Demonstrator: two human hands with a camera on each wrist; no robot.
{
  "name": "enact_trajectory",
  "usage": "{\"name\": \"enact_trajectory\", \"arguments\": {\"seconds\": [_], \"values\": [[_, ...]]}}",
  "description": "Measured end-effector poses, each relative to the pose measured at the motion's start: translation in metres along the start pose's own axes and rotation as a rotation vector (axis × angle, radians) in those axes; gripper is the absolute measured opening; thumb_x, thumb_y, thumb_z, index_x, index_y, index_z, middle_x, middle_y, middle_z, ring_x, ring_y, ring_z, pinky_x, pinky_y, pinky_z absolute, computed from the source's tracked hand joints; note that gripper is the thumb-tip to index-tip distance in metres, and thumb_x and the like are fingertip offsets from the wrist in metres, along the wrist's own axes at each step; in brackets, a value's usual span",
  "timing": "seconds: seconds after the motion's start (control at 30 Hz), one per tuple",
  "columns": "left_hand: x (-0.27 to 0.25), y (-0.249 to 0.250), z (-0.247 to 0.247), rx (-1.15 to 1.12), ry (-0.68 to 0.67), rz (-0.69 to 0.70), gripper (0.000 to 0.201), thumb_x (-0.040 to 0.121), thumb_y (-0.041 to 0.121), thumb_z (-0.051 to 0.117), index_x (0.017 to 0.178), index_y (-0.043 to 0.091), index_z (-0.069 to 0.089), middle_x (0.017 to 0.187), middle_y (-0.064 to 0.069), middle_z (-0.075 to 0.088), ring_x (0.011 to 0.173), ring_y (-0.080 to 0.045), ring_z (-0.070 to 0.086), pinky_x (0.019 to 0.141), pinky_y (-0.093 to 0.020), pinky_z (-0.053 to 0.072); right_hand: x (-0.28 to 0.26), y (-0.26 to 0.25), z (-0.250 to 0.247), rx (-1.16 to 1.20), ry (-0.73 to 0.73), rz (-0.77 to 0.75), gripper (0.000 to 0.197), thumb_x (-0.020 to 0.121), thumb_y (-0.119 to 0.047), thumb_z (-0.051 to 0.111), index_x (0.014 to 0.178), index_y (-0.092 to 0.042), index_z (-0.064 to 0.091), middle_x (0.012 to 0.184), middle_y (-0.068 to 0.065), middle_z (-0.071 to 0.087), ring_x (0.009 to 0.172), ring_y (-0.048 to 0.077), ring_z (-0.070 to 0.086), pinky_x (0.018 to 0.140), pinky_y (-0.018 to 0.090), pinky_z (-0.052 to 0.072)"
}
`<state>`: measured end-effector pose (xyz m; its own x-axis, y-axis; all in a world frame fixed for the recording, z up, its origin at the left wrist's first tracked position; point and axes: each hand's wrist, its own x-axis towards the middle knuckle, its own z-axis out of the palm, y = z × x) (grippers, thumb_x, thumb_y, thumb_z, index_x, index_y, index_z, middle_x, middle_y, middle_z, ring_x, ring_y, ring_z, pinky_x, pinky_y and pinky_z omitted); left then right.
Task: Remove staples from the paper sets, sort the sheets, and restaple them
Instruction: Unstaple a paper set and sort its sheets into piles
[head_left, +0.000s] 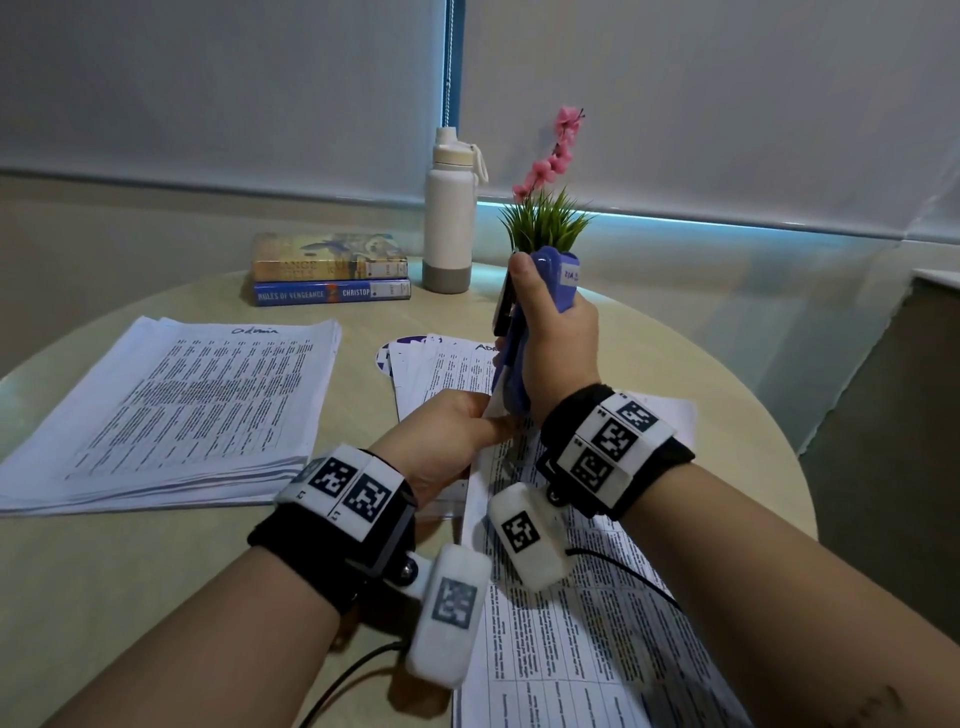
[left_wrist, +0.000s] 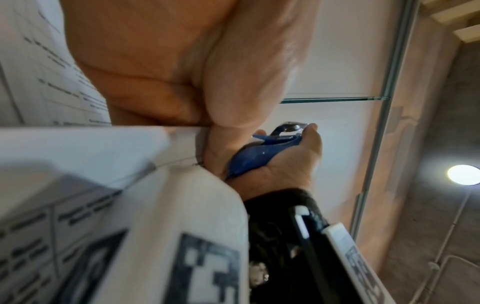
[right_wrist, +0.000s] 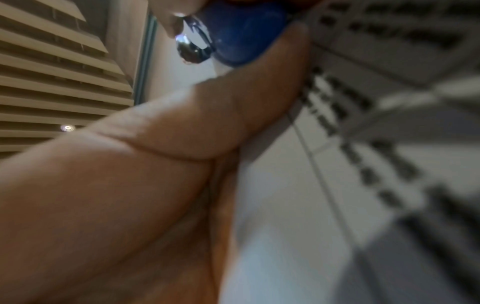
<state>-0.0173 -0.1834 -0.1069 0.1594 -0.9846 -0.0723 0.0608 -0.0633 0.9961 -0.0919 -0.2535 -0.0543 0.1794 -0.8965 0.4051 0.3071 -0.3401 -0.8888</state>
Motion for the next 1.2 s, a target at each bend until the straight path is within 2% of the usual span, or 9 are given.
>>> {"name": "enact_trajectory", "arguments": {"seconds": [0.23, 0.37, 0.5, 0.63, 0.83, 0.93, 1.07, 1.13, 1.2], "values": [[0.008, -0.006, -0.001, 0.035, 0.010, -0.003, 0.066, 0.055, 0.043, 0.078, 0.095, -0.008, 0.065, 0.109, -0.047, 0.056, 0.088, -0.038, 0.052, 0.080, -0.049, 0.037, 0.009, 0.005, -0.004, 0.000, -0.011, 0.155, 0.032, 0.085, -0.039, 0.065, 0.074, -0.010, 0.056, 0.055, 0.008, 0.051, 0.046, 0.021, 0.048, 0.049, 0.028, 0.043], [0.002, 0.000, -0.004, 0.083, 0.039, -0.039, 0.041, 0.074, 0.028, 0.073, 0.097, -0.005, 0.067, 0.096, -0.032, 0.061, 0.086, -0.034, 0.048, 0.076, -0.047, 0.038, 0.032, -0.004, -0.030, 0.235, 0.009, 0.313, 0.041, 0.087, -0.045, 0.058, 0.087, -0.005, 0.055, 0.052, 0.006, 0.057, 0.049, 0.024, 0.055, 0.050, 0.023, 0.048], [0.005, 0.000, -0.013, 0.176, 0.093, -0.049, 0.015, 0.087, 0.010, 0.062, 0.097, 0.015, 0.073, 0.104, -0.016, 0.074, 0.101, -0.037, 0.068, 0.097, -0.057, 0.049, 0.064, -0.021, -0.092, 0.353, 0.166, 0.322, 0.025, 0.092, -0.032, 0.051, 0.076, -0.013, 0.048, 0.062, 0.005, 0.052, 0.053, 0.018, 0.054, 0.062, 0.027, 0.050], [0.012, 0.000, -0.024, 0.212, 0.124, -0.071, 0.032, 0.091, -0.006, 0.051, 0.096, 0.020, 0.069, 0.104, -0.010, 0.075, 0.098, -0.031, 0.070, 0.094, -0.053, 0.052, 0.077, -0.020, -0.160, -0.183, 0.065, 0.427, 0.010, 0.084, -0.010, 0.043, 0.074, -0.013, 0.039, 0.055, 0.008, 0.045, 0.042, 0.023, 0.051, 0.051, 0.024, 0.044], [0.017, -0.002, -0.026, 0.184, 0.130, -0.074, 0.031, 0.092, -0.010, 0.047, 0.103, 0.011, 0.066, 0.093, -0.012, 0.076, 0.081, -0.028, 0.074, 0.068, -0.038, 0.059, 0.086, -0.010, -0.212, -1.569, -0.192, 0.418, 0.021, 0.075, -0.024, 0.070, 0.076, -0.005, 0.062, 0.072, 0.011, 0.060, 0.069, 0.025, 0.057, 0.054, 0.026, 0.041], [0.017, -0.002, -0.025, 0.163, 0.126, -0.071, 0.031, 0.093, -0.011, 0.045, 0.103, 0.009, 0.066, 0.094, -0.014, 0.076, 0.080, -0.028, 0.074, 0.071, -0.039, 0.059, 0.091, 0.000, -0.217, -1.742, -0.294, 0.435, 0.027, 0.061, -0.036, 0.068, 0.066, -0.009, 0.065, 0.065, 0.008, 0.066, 0.065, 0.026, 0.065, 0.063, 0.033, 0.053], [0.015, -0.001, -0.023, 0.138, 0.126, -0.078, 0.029, 0.094, -0.010, 0.045, 0.100, 0.009, 0.065, 0.094, -0.016, 0.075, 0.082, -0.032, 0.072, 0.075, -0.041, 0.057, 0.094, 0.016, -0.219, -1.817, -0.376, 0.476, 0.030, 0.067, -0.037, 0.071, 0.060, -0.013, 0.056, 0.062, 0.004, 0.060, 0.062, 0.024, 0.057, 0.061, 0.030, 0.046], [0.015, -0.002, -0.022, 0.090, 0.119, -0.084, 0.029, 0.095, -0.009, 0.044, 0.100, 0.010, 0.065, 0.089, -0.013, 0.076, 0.073, -0.029, 0.074, 0.060, -0.036, 0.060, 0.090, 0.020, -0.218, -1.791, -0.403, 0.505, 0.028, 0.073, -0.039, 0.069, 0.071, -0.012, 0.060, 0.081, 0.008, 0.068, 0.075, 0.027, 0.060, 0.070, 0.032, 0.048], [0.012, -0.001, -0.021, 0.040, 0.116, -0.086, 0.028, 0.095, -0.010, 0.043, 0.101, 0.008, 0.064, 0.084, -0.012, 0.077, 0.068, -0.025, 0.074, 0.050, -0.031, 0.058, 0.088, 0.013, -0.216, -1.721, -0.358, 0.510, 0.043, 0.081, -0.042, 0.064, 0.106, -0.007, 0.061, 0.112, 0.013, 0.065, 0.100, 0.030, 0.060, 0.086, 0.035, 0.047]]}}
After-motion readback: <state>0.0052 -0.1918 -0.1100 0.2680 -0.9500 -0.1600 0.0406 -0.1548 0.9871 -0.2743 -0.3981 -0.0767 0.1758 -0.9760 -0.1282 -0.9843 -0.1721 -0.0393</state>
